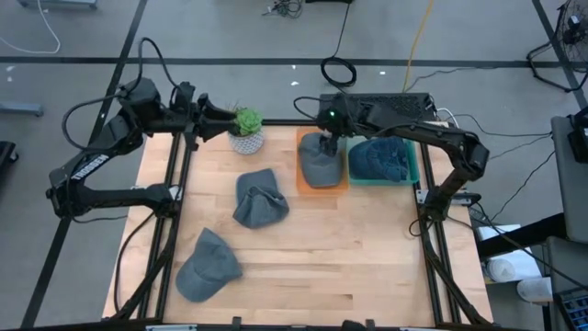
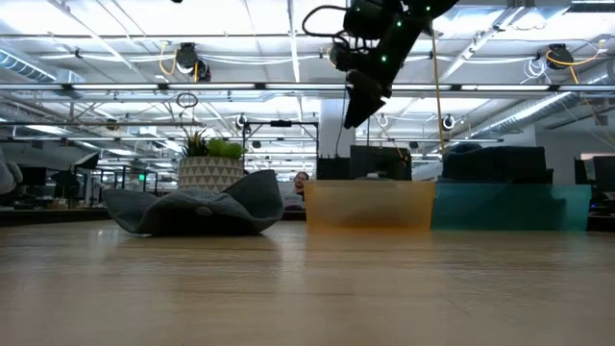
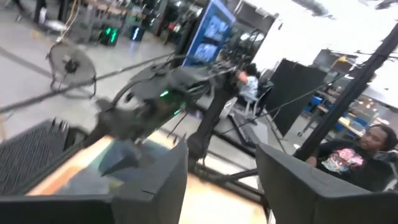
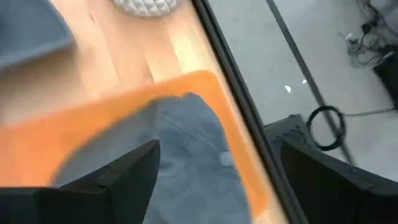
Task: Pick & Place hat
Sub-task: Put the top gray cap in the orange bin
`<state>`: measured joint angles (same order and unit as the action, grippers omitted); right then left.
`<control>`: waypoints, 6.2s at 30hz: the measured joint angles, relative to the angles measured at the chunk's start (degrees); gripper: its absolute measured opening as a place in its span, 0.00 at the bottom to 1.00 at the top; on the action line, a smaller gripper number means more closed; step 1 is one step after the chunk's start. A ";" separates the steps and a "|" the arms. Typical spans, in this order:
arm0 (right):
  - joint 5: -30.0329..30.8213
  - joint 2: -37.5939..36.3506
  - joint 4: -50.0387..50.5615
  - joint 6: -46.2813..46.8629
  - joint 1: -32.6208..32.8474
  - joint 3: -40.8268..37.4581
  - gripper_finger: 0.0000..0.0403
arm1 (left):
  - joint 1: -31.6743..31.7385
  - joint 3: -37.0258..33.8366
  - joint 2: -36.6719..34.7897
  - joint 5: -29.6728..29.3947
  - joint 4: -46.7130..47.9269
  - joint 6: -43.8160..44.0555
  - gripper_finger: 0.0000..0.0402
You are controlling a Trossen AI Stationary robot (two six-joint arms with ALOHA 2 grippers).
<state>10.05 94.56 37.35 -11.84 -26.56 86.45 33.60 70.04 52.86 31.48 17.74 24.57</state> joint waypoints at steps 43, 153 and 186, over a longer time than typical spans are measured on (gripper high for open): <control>6.33 -21.53 -16.59 13.65 22.08 0.01 0.79 | -2.40 0.02 -1.65 -9.73 48.33 -11.81 0.81; -5.69 -21.92 -10.50 5.52 22.23 0.01 0.79 | -21.52 -54.14 7.15 -33.08 -14.52 57.23 0.38; -25.30 -21.94 -16.11 34.12 22.16 0.03 0.79 | -21.52 -54.10 7.04 -29.37 -35.14 36.74 0.02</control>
<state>-15.25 72.62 21.23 22.28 -4.40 86.48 12.08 15.94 59.90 2.10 -17.40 61.32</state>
